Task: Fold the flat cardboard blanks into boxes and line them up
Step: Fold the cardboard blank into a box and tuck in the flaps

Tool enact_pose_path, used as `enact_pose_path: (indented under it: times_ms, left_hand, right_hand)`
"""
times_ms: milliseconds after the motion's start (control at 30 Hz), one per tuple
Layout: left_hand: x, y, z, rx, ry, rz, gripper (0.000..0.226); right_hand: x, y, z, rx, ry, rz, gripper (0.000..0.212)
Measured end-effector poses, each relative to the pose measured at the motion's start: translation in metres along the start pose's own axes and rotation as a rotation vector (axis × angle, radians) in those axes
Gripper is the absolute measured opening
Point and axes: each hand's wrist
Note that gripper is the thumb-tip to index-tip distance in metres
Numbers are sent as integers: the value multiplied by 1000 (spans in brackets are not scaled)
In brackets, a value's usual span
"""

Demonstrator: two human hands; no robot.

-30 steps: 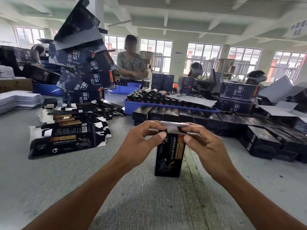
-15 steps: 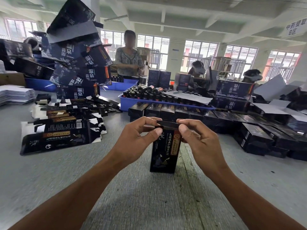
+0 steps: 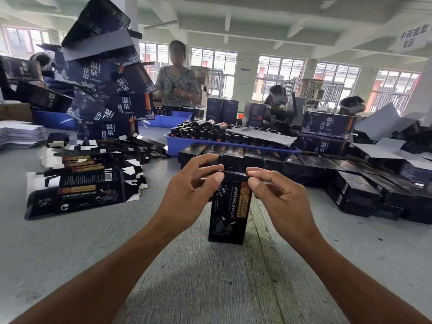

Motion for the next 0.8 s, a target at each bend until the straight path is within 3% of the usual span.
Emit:
enact_pose_path:
  times_ms: [333, 500, 633, 733, 800]
  left_hand:
    - [0, 3, 3, 123, -15, -201, 26]
    - [-4, -3, 1, 202, -27, -319, 32]
    - [-6, -16, 4, 111, -108, -368, 40]
    - [-4, -27, 0, 69, 19, -362, 41]
    - [-4, -32, -3, -7, 125, -253, 41]
  right_hand:
    - [-4, 4, -1, -174, 1, 234, 16]
    - [-1, 9, -1, -130, 1, 256, 18]
    - [3, 15, 4, 9, -92, 392, 44]
    - [14, 22, 10, 151, -165, 523, 78]
    - [26, 25, 15, 123, -207, 609, 84]
Point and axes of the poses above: each hand's wrist, its own z-axis away from the middle knuckle, its own x-axis out of the palm, y = z × x, and after that the axes turned 5 degrees about x, right-handed
